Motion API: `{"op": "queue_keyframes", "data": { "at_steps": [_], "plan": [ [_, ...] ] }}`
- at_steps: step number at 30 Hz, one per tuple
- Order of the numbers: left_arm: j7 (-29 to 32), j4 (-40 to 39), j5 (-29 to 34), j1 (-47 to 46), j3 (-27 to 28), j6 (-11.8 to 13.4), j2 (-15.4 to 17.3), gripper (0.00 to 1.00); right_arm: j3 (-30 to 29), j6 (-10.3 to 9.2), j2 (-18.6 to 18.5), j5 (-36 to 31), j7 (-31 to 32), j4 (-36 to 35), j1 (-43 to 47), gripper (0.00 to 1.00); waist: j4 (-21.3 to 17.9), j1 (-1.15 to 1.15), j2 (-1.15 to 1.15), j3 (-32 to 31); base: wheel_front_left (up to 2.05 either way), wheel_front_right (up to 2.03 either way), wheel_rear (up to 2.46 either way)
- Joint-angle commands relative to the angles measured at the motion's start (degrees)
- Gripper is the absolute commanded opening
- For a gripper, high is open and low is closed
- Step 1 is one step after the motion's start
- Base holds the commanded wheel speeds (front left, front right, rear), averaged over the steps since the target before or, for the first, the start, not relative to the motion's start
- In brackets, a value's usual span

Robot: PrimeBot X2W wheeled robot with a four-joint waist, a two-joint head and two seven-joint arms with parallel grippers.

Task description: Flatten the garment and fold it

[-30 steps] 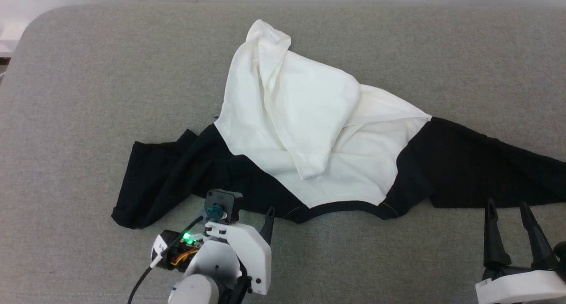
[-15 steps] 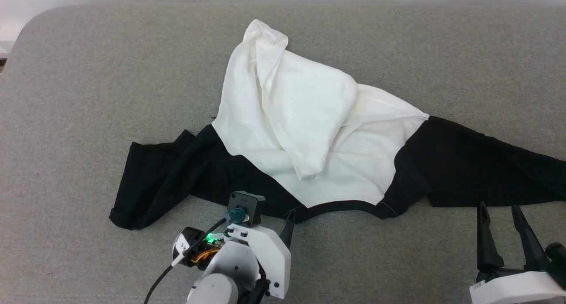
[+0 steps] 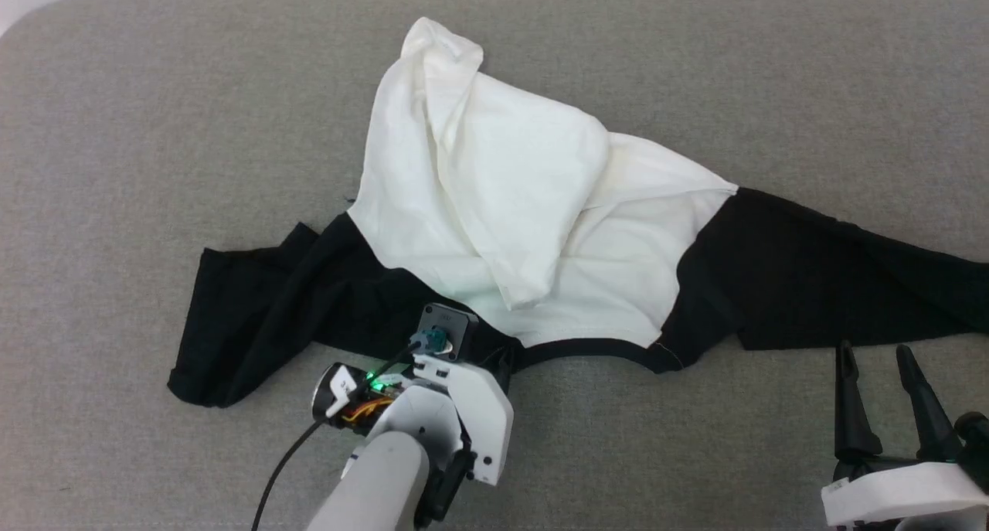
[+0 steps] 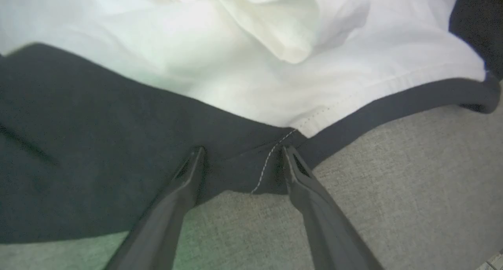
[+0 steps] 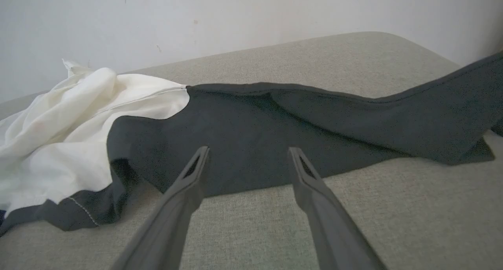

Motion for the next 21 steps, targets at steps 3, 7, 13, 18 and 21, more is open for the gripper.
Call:
{"op": "queue_keyframes", "data": {
  "at_steps": [3,7,13,18,21],
  "plan": [
    [0.3,5.4,-0.9,-0.4,-0.5,1.1,0.3,0.0,-0.3,-0.04,0.1,-0.1,-0.3,0.1,-1.0,1.0,-0.9,0.01,0.0,0.4,0.0,0.0,0.0],
    [-0.2,7.6,-2.8,-0.7,-1.2,0.2,0.2,0.0,-0.6,-0.04,0.1,-0.1,-0.3,0.1,-1.1,1.0,-1.2,0.01,0.0,0.4,0.0,0.0,0.0],
    [-4.1,6.1,-5.4,-0.5,-0.5,0.8,0.2,0.0,0.1,-0.04,0.1,-0.6,-0.3,-0.2,-1.1,1.0,-0.9,0.01,0.0,-0.4,0.0,0.0,0.0],
    [-7.9,1.0,-7.2,1.5,0.3,1.8,0.2,0.0,2.9,-0.04,0.1,-2.4,2.5,-2.8,-2.0,1.0,-0.1,0.01,0.0,-1.4,0.0,0.0,0.0],
    [-8.8,-2.2,-7.7,3.0,0.1,2.2,0.2,0.0,6.1,-0.04,0.1,-3.8,6.7,-5.1,-3.5,1.0,0.4,0.01,0.0,-1.9,0.0,0.0,0.0]
  ]
}}
